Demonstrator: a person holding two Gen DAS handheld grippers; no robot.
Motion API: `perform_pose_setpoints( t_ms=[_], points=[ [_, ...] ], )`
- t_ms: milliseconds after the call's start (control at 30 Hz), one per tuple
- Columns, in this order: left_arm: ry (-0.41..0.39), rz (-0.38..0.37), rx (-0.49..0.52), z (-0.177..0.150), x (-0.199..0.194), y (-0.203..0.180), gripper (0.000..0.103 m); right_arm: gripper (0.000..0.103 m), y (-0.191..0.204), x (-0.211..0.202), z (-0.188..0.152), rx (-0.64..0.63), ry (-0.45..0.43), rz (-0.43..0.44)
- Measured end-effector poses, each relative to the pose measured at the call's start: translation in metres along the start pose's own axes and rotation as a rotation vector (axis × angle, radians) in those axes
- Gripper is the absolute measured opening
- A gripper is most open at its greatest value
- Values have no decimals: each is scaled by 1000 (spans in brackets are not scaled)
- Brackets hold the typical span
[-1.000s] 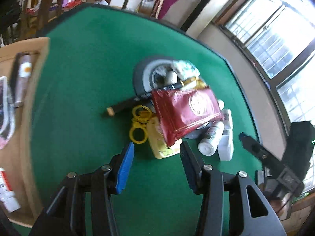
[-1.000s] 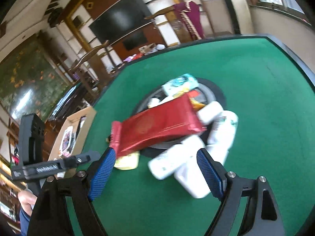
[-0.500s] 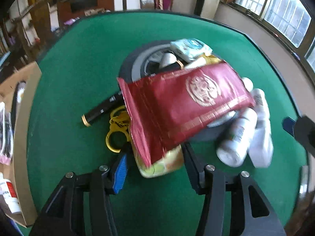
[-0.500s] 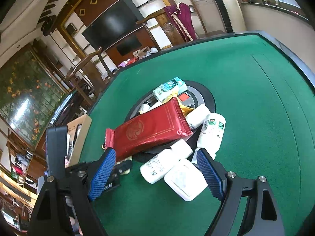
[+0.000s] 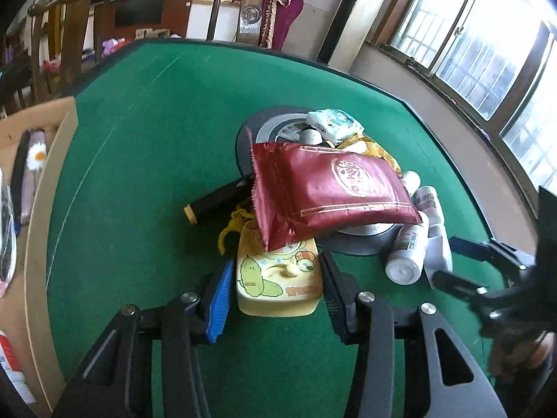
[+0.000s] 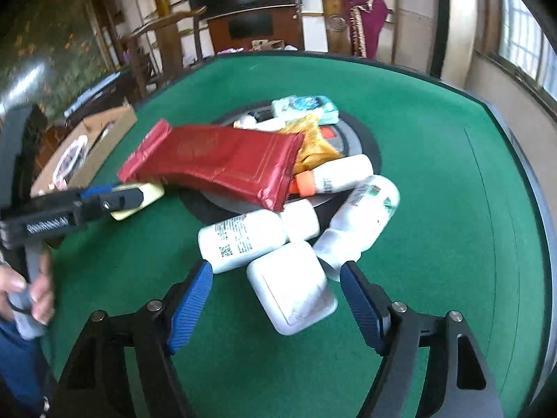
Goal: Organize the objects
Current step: 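Move the left gripper to the yellow soap box while the right gripper approaches the white square container, then grasp the yellow soap box with the left gripper while the right gripper grasps the white square container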
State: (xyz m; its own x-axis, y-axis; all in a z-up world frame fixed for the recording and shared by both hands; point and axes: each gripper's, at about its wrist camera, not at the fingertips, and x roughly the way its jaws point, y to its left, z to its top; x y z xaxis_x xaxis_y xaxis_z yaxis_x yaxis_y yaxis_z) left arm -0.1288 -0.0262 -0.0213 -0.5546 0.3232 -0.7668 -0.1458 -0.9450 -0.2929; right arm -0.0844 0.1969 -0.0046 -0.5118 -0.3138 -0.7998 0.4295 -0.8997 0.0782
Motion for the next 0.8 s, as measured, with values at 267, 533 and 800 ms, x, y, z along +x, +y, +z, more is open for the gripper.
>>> perform_pose_setpoints(
  t_ms=[267, 533, 800],
  points=[
    [7, -6, 8, 0, 5, -6, 46, 47, -3, 15, -7, -18, 23, -29],
    [-63, -17, 20, -1, -11, -6, 46, 46, 15, -14, -4, 21, -50, 39],
    [-163, -62, 21, 1, -38, -8, 45, 46, 7, -32, -3, 146, -137, 189]
  ],
)
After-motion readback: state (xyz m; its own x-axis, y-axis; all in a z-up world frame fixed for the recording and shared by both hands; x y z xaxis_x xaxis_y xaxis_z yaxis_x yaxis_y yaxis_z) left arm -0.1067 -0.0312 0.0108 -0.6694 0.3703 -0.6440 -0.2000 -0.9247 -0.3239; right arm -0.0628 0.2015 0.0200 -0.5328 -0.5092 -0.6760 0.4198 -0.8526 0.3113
